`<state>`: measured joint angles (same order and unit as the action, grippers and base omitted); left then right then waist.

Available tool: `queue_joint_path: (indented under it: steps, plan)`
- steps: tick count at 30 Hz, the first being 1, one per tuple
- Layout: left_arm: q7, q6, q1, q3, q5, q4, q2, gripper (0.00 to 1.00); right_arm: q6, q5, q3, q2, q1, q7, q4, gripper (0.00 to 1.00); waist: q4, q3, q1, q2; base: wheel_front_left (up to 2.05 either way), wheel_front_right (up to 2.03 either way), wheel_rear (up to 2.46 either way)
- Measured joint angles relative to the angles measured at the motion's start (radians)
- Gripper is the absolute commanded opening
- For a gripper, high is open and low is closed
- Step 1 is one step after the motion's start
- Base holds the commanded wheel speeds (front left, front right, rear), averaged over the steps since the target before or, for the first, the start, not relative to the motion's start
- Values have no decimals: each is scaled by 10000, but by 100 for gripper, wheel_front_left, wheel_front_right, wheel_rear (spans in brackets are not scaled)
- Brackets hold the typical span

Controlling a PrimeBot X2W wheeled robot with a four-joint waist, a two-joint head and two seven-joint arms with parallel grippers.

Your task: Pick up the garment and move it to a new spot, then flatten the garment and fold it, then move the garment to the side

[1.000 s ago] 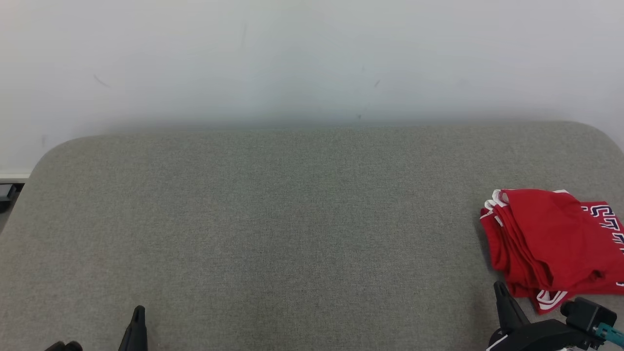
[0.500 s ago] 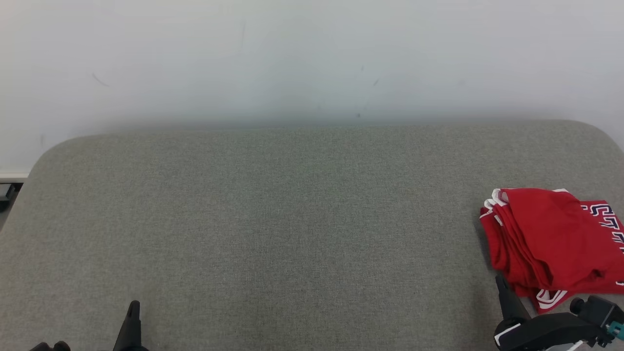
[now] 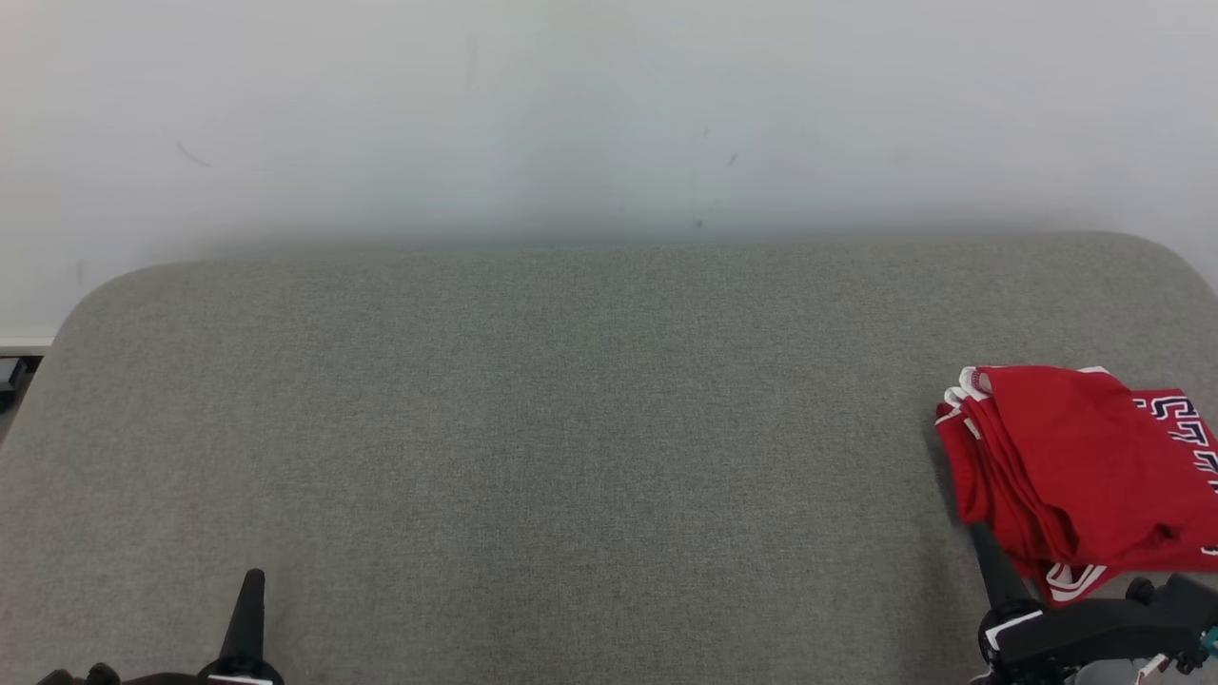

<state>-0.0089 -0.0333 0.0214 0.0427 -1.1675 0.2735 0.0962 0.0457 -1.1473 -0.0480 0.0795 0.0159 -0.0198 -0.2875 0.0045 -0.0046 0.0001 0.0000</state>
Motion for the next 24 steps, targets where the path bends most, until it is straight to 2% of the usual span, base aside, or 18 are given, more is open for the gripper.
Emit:
queue_joint_path:
  steps: [24]
  plan:
    - [803, -568, 309, -871, -2754, 119, -347, 0, 464, -2924, -554, -207, 401, -608, -59, 0, -30, 42, 0, 0, 0, 0, 0]
